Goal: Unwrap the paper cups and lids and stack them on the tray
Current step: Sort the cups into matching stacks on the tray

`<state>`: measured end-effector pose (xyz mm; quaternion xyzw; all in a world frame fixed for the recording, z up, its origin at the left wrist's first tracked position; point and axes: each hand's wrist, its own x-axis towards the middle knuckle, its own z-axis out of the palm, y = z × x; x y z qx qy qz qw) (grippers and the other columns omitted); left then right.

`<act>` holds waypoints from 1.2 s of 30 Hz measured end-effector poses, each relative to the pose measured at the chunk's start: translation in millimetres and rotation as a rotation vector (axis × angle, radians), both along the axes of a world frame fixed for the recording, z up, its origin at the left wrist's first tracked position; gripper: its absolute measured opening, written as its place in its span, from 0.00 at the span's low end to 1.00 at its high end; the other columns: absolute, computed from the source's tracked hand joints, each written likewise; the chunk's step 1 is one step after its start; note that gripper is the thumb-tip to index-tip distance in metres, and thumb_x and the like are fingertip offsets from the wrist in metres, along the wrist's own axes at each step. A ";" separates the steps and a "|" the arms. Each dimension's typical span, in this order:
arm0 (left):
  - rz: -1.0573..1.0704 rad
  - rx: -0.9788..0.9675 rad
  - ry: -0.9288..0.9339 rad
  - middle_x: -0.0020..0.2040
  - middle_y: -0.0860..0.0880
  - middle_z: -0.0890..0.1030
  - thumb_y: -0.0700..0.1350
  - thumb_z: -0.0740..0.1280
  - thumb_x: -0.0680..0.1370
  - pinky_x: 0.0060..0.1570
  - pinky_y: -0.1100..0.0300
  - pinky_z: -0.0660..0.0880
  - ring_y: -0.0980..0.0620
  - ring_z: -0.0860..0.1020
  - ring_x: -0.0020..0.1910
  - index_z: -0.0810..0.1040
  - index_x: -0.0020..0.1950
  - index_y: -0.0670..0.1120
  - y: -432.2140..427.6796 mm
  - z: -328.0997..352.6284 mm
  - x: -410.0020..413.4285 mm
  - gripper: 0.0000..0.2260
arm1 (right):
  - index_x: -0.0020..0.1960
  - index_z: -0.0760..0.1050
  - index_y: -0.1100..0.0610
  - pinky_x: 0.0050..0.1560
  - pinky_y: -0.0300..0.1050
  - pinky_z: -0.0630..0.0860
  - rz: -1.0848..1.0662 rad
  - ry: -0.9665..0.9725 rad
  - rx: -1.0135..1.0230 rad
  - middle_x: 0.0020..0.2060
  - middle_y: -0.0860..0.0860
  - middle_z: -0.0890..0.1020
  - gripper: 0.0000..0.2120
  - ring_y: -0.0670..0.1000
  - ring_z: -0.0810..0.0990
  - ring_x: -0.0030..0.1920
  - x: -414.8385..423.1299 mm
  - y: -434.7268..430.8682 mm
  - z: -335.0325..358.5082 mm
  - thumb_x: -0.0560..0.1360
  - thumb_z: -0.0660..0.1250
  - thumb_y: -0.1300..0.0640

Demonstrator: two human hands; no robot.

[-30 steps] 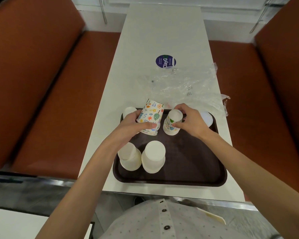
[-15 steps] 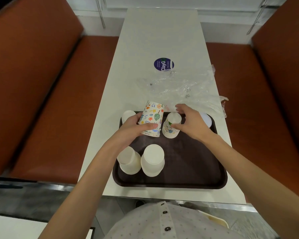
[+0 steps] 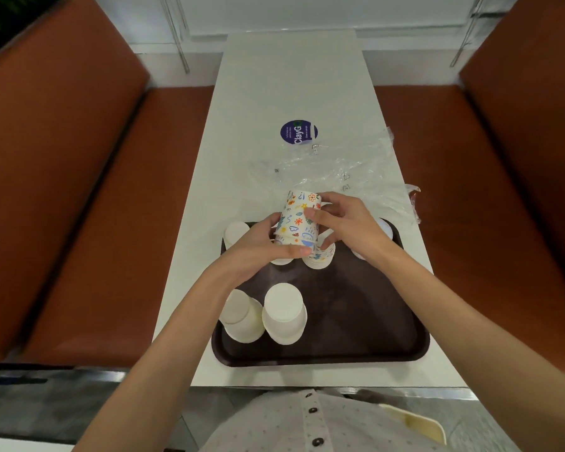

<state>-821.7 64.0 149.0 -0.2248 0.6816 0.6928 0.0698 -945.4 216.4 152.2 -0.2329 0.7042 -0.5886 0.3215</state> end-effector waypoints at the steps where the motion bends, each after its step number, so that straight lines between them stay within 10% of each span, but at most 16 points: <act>1: -0.002 -0.029 -0.007 0.52 0.58 0.83 0.44 0.79 0.69 0.38 0.72 0.76 0.65 0.82 0.45 0.72 0.63 0.53 0.9 1.3 -0.8 0.26 | 0.61 0.75 0.52 0.35 0.50 0.83 -0.002 -0.021 -0.012 0.49 0.52 0.86 0.15 0.54 0.86 0.47 -1.0 1.5 0.7 0.75 0.72 0.53; 30: 0.066 -0.210 0.051 0.49 0.61 0.82 0.51 0.80 0.68 0.38 0.65 0.80 0.62 0.82 0.45 0.73 0.52 0.59 8.7 -3.5 6.8 0.20 | 0.62 0.79 0.53 0.53 0.46 0.81 -0.044 -0.050 -0.109 0.60 0.56 0.82 0.20 0.51 0.82 0.58 -33.2 11.4 45.0 0.73 0.73 0.65; 36: 0.126 -0.232 0.018 0.50 0.61 0.81 0.51 0.80 0.68 0.33 0.70 0.77 0.60 0.83 0.44 0.73 0.55 0.58 -7.9 -4.7 21.2 0.21 | 0.68 0.75 0.56 0.53 0.35 0.79 -0.191 0.321 0.036 0.60 0.50 0.80 0.29 0.47 0.79 0.59 -43.1 25.6 29.5 0.69 0.77 0.66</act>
